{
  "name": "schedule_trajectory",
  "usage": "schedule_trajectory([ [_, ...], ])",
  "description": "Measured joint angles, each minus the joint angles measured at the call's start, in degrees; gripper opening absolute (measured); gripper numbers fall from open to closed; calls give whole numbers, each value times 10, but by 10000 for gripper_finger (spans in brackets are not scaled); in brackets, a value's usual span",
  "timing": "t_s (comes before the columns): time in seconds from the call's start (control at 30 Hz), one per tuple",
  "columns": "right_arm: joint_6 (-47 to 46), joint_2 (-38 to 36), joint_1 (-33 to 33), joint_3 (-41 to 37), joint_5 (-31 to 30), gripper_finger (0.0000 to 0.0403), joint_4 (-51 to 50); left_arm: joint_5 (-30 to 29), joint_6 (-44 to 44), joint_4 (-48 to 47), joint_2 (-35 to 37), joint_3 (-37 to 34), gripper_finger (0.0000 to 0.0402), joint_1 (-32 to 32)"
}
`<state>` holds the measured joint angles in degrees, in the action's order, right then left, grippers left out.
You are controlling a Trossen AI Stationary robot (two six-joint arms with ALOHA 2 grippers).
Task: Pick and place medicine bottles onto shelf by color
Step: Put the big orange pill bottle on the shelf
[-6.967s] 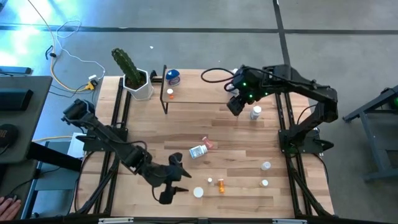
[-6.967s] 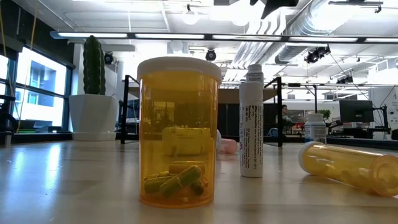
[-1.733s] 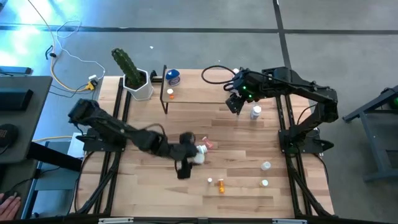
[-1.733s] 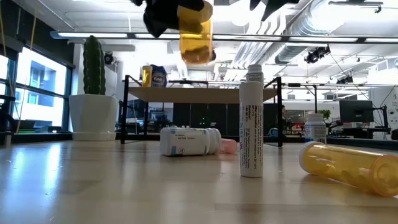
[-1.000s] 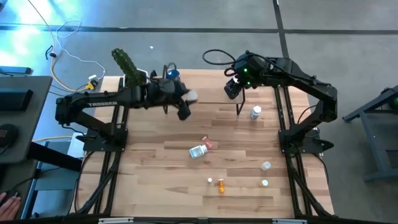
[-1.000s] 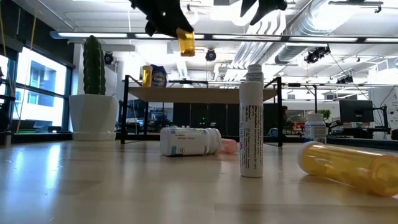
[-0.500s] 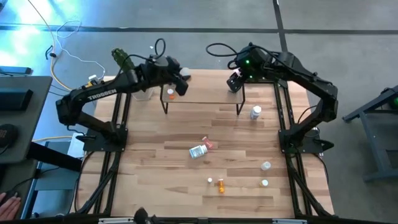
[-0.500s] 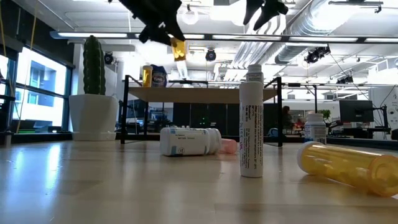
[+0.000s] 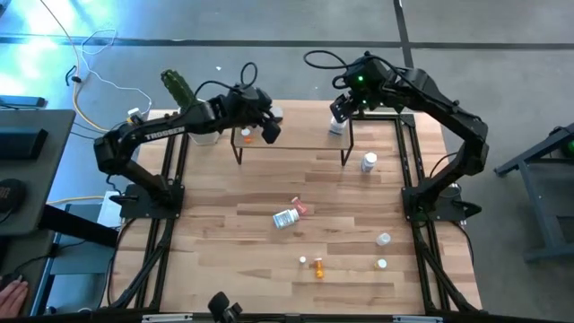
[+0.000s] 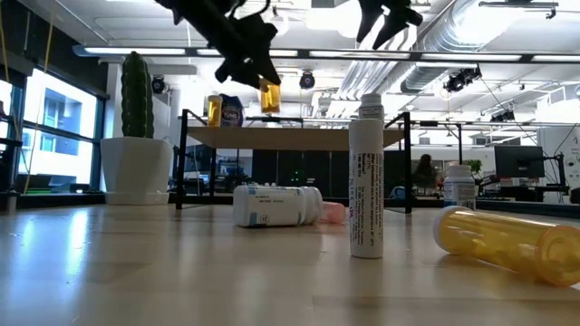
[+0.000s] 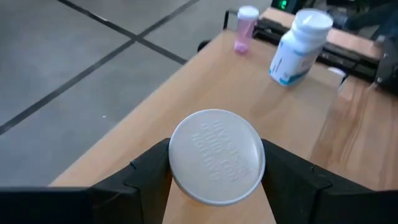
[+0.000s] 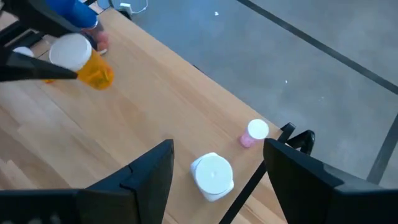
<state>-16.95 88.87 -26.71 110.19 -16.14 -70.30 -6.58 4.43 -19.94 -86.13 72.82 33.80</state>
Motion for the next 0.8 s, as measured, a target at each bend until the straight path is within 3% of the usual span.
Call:
schedule_trajectory([
  [0.8,0,0,-3,0,1,239,-12,-14,-7,-29,-32,0,204,-7],
])
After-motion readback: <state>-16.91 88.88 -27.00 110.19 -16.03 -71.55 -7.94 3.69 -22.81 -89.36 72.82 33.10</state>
